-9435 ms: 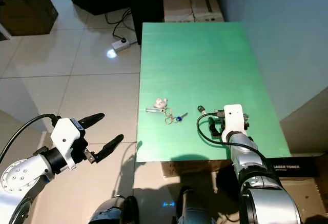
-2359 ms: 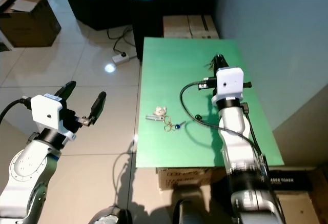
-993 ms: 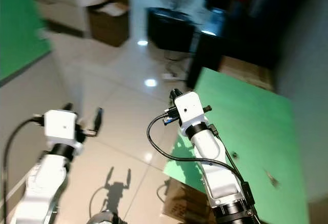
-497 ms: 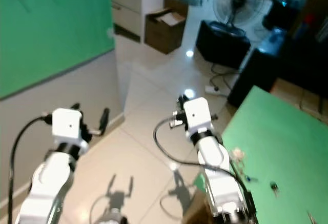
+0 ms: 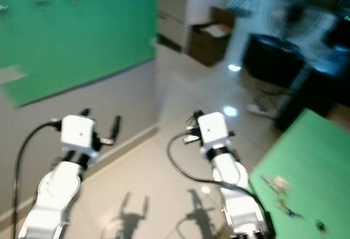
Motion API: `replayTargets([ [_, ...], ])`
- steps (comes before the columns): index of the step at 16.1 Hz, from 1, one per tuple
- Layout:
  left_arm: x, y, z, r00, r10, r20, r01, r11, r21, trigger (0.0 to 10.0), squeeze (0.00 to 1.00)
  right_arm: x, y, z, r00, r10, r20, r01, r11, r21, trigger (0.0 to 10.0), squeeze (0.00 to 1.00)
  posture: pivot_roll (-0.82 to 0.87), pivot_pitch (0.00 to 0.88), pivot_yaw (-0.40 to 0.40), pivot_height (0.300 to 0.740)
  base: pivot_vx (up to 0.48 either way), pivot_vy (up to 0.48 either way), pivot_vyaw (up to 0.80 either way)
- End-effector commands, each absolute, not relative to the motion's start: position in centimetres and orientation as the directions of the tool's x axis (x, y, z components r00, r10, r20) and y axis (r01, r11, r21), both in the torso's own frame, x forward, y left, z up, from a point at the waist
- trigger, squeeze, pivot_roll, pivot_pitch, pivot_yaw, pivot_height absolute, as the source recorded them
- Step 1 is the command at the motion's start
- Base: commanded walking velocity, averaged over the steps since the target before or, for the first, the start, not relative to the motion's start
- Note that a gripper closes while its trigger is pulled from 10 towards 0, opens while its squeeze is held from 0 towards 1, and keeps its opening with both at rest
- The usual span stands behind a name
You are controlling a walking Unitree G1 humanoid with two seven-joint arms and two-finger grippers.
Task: Hang keys on a hook
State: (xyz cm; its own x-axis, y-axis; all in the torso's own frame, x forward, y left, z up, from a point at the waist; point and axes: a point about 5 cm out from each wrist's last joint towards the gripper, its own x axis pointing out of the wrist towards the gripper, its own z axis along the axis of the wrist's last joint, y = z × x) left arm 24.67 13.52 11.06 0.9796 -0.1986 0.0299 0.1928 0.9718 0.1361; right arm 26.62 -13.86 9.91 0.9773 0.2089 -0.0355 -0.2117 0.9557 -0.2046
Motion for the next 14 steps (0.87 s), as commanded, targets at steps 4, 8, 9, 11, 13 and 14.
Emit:
replayTargets([
  [4, 25.34, 13.98, 11.65, 0.981, -0.185, 0.051, 0.176, 0.973, 0.149, 10.0, 0.0, 26.68, -14.07, 9.44, 0.981, 0.189, -0.048, -0.195, 0.962, -0.192, 10.0, 0.0, -0.07, 0.0, -0.039, 0.74, 0.072, 0.0, 0.8],
  [8, 25.57, 14.11, 11.78, 0.979, -0.196, 0.06, 0.185, 0.97, 0.155, 10.0, 0.0, 27.22, -14.0, 9.54, 0.986, 0.163, -0.043, -0.168, 0.97, -0.176, 10.0, 0.0, -0.08, 0.0, -0.032, 0.74, 0.365, 0.0, 0.8],
  [9, 25.6, 14.14, 11.77, 0.979, -0.194, 0.061, 0.183, 0.971, 0.151, 10.0, 0.0, 27.23, -13.96, 9.55, 0.986, 0.163, -0.042, -0.168, 0.971, -0.173, 10.0, 0.0, -0.07, 0.0, -0.03, 0.74, 0.394, 0.0, 0.8],
  [11, 25.65, 13.97, 11.67, 0.98, -0.188, 0.058, 0.179, 0.975, 0.136, 10.0, 0.0, 27.11, -14.09, 9.52, 0.986, 0.16, -0.037, -0.164, 0.969, -0.184, 10.0, 0.0, -0.07, 0.001, -0.022, 0.74, 0.398, 0.0, 0.8],
  [13, 25.47, 14.01, 11.44, 0.981, -0.186, 0.052, 0.177, 0.975, 0.134, 10.0, 0.0, 27.04, -13.97, 9.72, 0.988, 0.152, -0.018, -0.153, 0.973, -0.175, 10.0, 0.0, -0.07, 0.008, -0.02, 0.74, 0.403, 0.0, 0.0],
  [14, 25.42, 14.02, 11.35, 0.982, -0.184, 0.048, 0.177, 0.975, 0.133, 10.0, 0.0, 27.06, -13.9, 9.63, 0.988, 0.151, -0.022, -0.152, 0.972, -0.177, 10.0, 0.0, -0.07, 0.011, -0.022, 0.74, 0.401, 0.0, 0.0],
])
